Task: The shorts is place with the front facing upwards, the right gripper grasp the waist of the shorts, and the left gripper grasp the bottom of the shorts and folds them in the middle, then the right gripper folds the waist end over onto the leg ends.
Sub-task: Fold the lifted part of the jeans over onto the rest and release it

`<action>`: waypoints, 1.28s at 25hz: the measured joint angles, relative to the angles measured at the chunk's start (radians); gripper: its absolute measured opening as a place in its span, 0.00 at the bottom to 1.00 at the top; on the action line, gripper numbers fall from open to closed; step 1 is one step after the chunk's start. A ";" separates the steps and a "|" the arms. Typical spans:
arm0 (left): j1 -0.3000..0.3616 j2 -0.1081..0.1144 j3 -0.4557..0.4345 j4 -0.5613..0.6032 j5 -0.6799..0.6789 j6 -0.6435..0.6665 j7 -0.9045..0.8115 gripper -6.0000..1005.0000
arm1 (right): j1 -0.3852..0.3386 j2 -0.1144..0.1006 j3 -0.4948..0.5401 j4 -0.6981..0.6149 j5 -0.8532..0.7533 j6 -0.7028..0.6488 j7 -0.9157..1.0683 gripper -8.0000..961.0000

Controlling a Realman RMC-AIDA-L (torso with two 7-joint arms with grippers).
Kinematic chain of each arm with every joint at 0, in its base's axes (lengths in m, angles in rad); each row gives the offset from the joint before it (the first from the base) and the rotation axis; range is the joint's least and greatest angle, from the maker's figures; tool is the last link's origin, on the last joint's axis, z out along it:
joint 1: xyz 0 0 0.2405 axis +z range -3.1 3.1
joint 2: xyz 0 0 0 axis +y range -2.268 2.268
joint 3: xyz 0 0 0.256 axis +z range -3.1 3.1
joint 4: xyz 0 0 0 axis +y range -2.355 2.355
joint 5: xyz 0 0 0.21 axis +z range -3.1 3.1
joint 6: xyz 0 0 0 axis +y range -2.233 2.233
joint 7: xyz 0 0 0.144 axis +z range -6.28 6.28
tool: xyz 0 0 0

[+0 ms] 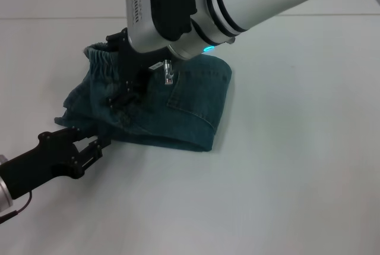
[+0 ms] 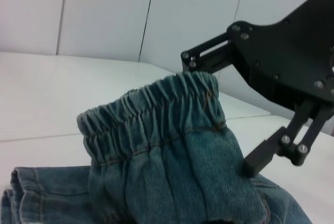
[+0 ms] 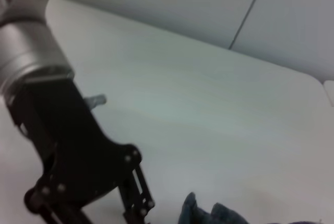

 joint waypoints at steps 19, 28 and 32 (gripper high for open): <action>0.005 0.001 -0.018 -0.008 0.000 -0.015 -0.002 0.37 | 0.054 0.003 -0.114 -0.122 -0.184 0.010 0.043 0.97; 0.001 0.001 -0.019 -0.023 -0.001 -0.026 -0.001 0.37 | 0.061 0.009 -0.174 -0.057 -0.151 0.080 0.020 0.97; -0.001 0.001 -0.019 -0.023 -0.003 -0.028 -0.003 0.37 | 0.050 -0.001 -0.169 -0.081 -0.086 0.082 0.040 0.97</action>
